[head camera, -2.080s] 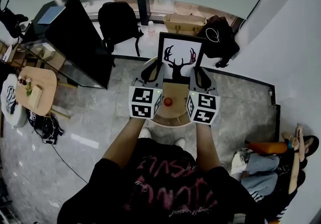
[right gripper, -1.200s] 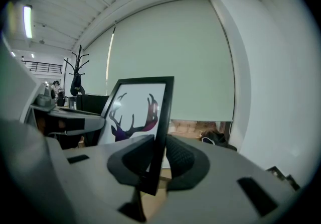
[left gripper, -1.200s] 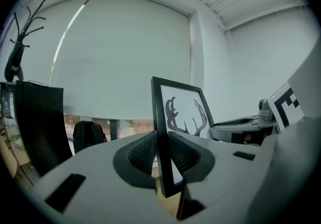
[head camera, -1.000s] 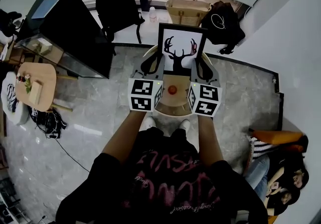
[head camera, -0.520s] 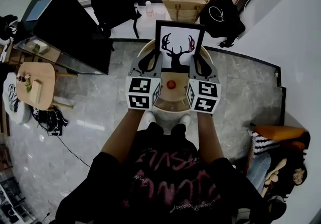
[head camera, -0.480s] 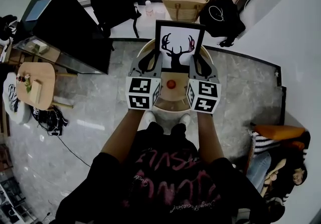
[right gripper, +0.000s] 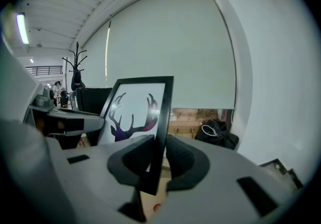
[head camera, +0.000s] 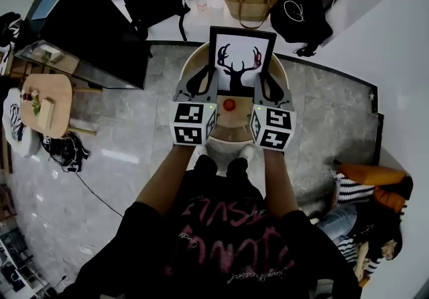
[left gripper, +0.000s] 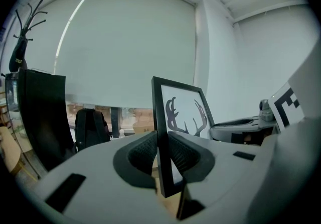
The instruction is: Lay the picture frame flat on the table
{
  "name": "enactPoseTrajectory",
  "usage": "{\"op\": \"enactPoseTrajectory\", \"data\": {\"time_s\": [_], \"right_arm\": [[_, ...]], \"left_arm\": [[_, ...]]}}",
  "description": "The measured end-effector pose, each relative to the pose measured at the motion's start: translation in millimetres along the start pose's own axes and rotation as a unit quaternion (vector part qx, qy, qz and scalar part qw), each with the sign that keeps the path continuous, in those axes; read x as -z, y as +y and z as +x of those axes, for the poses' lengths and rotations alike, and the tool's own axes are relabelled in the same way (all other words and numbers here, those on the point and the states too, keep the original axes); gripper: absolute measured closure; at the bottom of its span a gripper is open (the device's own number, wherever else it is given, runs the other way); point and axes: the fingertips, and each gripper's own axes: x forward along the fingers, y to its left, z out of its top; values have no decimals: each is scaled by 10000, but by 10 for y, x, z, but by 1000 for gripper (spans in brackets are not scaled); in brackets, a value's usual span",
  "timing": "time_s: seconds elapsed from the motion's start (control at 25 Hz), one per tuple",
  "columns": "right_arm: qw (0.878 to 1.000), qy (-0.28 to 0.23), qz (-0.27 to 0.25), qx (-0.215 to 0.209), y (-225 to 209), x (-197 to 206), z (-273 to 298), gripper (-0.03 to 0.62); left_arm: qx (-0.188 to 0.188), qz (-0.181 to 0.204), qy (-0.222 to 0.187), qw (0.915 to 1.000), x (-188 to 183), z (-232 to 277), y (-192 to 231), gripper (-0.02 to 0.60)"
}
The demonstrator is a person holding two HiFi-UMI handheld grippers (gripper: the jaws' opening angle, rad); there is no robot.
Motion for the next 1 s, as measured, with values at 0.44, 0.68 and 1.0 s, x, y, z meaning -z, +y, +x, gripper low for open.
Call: {"op": "enactPoseTrajectory", "data": {"time_s": [0.44, 0.68, 1.0], "right_arm": [[9994, 331, 75, -72, -1, 247, 66, 513], [9981, 595, 145, -105, -22, 445, 147, 513], [9957, 882, 224, -171, -64, 757, 177, 513]], "left_arm": [[-1, -108, 301, 9995, 246, 52, 10, 511], [-61, -223, 515, 9984, 454, 130, 23, 511], [-87, -326, 783, 9964, 748, 172, -27, 511]]}}
